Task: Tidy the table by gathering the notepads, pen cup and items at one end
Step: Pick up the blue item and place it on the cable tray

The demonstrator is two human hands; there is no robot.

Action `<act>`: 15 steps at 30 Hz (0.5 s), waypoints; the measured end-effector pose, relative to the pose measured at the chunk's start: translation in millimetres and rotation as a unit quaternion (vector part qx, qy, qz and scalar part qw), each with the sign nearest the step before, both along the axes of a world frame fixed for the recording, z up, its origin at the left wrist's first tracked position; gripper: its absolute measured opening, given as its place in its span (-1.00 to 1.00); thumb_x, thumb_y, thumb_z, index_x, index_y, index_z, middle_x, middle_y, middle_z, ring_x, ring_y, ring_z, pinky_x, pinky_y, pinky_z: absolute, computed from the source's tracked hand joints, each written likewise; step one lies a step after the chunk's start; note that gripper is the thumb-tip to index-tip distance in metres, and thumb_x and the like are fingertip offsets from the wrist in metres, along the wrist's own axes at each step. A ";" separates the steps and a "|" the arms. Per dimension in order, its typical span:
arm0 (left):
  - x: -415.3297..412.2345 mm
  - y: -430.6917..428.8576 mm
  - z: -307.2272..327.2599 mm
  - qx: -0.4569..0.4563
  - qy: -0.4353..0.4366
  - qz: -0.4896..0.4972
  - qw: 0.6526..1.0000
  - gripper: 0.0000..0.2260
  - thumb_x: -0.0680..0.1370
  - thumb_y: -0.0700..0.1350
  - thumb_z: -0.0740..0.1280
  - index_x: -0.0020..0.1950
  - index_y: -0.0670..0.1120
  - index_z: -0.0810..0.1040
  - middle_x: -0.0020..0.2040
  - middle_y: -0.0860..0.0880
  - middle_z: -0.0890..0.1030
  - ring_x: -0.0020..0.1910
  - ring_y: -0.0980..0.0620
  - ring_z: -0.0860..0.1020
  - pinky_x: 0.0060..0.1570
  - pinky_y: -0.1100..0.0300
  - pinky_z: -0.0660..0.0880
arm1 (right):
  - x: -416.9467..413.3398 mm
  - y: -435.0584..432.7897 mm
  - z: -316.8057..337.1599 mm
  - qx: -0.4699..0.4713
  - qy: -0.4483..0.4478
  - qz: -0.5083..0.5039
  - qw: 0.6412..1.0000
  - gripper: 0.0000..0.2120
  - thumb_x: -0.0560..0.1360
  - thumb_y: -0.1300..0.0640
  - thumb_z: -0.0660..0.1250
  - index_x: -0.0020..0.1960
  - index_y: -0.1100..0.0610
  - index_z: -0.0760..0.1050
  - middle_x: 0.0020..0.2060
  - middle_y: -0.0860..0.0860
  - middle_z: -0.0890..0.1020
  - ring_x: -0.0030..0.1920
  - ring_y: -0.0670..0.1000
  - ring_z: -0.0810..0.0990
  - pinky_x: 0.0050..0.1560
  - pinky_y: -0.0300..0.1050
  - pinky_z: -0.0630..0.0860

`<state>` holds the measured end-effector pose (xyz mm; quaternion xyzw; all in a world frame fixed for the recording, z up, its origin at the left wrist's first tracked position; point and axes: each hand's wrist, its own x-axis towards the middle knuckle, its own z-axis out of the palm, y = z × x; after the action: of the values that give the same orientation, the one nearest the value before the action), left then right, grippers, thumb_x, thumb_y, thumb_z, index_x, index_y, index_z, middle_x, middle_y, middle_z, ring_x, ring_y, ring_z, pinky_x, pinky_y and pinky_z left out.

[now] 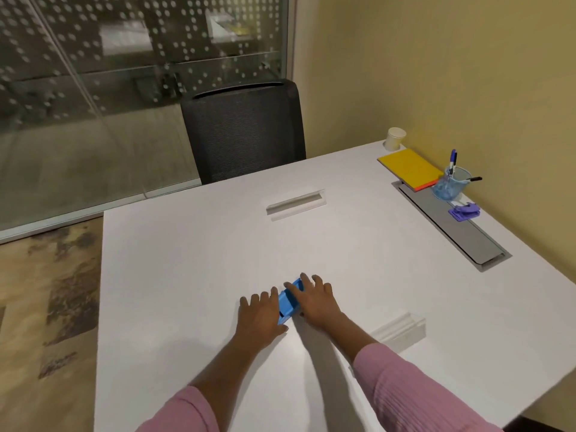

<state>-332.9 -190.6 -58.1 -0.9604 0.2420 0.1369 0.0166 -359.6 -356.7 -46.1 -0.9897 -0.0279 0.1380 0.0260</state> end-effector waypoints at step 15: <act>-13.4 -7.7 22.5 -0.073 -0.059 -0.061 0.994 -0.52 0.53 0.04 0.28 0.41 -0.04 0.28 0.18 -0.02 0.54 0.05 -0.03 0.53 0.01 0.10 0.43 | -22.7 -9.4 9.1 0.013 -0.100 0.001 0.995 -0.56 0.50 0.11 0.31 0.35 0.10 0.36 0.29 0.14 0.49 0.35 0.25 0.40 0.09 0.13 0.39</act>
<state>-346.3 -198.3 -35.6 -0.9490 0.3078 0.0612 -0.0307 -382.3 -366.1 -36.9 -0.9981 -0.0331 0.0377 0.0357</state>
